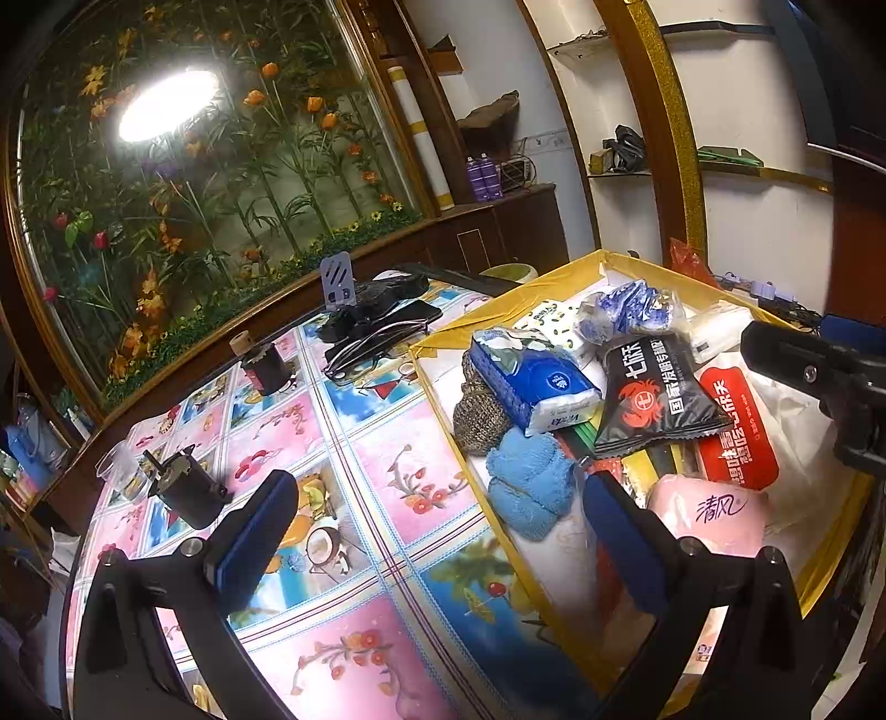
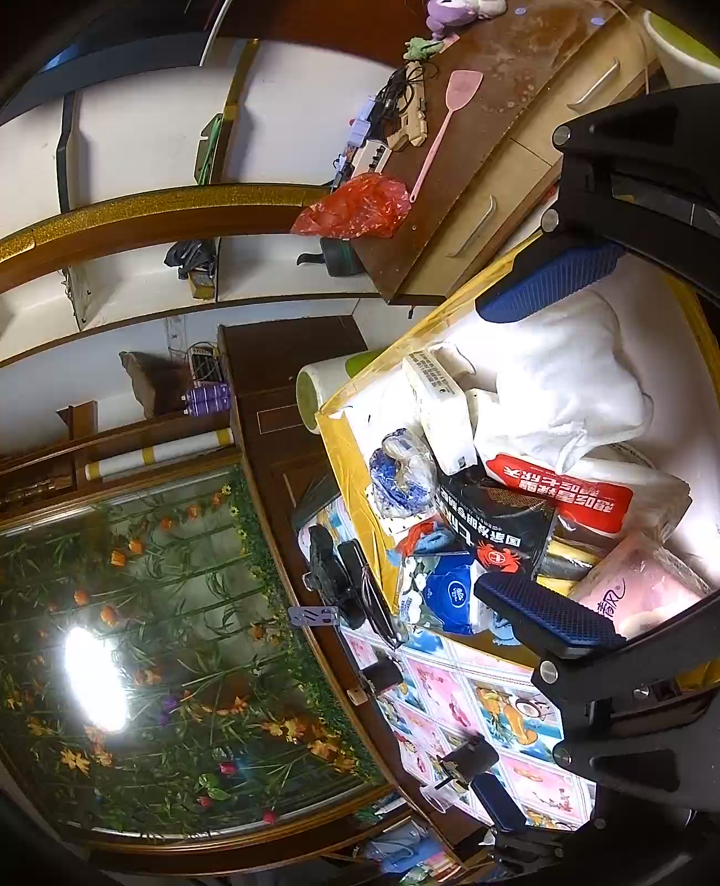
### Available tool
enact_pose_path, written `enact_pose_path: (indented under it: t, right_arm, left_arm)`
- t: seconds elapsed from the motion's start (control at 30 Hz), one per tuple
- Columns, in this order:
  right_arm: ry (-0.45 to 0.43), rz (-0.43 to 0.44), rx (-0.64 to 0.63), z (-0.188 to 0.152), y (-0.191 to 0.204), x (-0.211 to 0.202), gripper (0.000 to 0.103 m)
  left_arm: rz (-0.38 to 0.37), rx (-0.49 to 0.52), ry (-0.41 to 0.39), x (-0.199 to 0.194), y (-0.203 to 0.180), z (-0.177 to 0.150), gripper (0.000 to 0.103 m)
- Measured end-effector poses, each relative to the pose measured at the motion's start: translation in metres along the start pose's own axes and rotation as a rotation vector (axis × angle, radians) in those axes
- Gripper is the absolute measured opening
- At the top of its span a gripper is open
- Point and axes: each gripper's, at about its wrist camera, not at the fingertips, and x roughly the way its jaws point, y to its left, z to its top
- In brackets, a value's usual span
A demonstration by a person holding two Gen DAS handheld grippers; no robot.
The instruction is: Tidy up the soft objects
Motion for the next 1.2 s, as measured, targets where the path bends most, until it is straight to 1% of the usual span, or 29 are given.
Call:
enact_pose_path:
  t: [0.13, 0.37, 0.47, 0.57, 0.9, 0.97, 1.13, 1.2]
  right_arm:
    - [-0.004, 0.001, 0.001, 0.0, 0.0, -0.001, 0.094]
    - [-0.004, 0.0, 0.002, -0.001, 0.0, -0.001, 0.094]
    - [-0.005, 0.001, 0.002, -0.001, 0.0, -0.001, 0.094]
    - [-0.004, 0.001, 0.002, -0.001, 0.0, -0.001, 0.094]
    - [-0.003, -0.001, 0.001, -0.002, 0.0, -0.001, 0.094]
    - [0.0, -0.001, -0.002, -0.001, 0.001, -0.002, 0.094]
    - [-0.009, -0.005, -0.012, 0.002, 0.005, -0.005, 0.094]
    - [-0.016, -0.007, -0.014, 0.002, 0.006, -0.007, 0.094]
  left_arm:
    - [0.01, -0.006, -0.002, 0.0, 0.002, 0.0, 0.103]
    - [0.021, 0.013, -0.011, -0.002, -0.003, -0.001, 0.103]
    - [0.011, 0.012, -0.004, -0.002, -0.003, -0.001, 0.103]
    - [0.021, 0.019, -0.007, -0.003, -0.005, -0.001, 0.103]
    - [0.021, 0.021, -0.009, -0.004, -0.005, -0.001, 0.103]
    - [0.008, 0.015, -0.004, -0.004, -0.005, -0.001, 0.103]
    - [-0.068, -0.041, 0.028, -0.002, 0.006, 0.003, 0.103]
    - [-0.064, -0.065, 0.022, -0.003, 0.011, 0.002, 0.103]
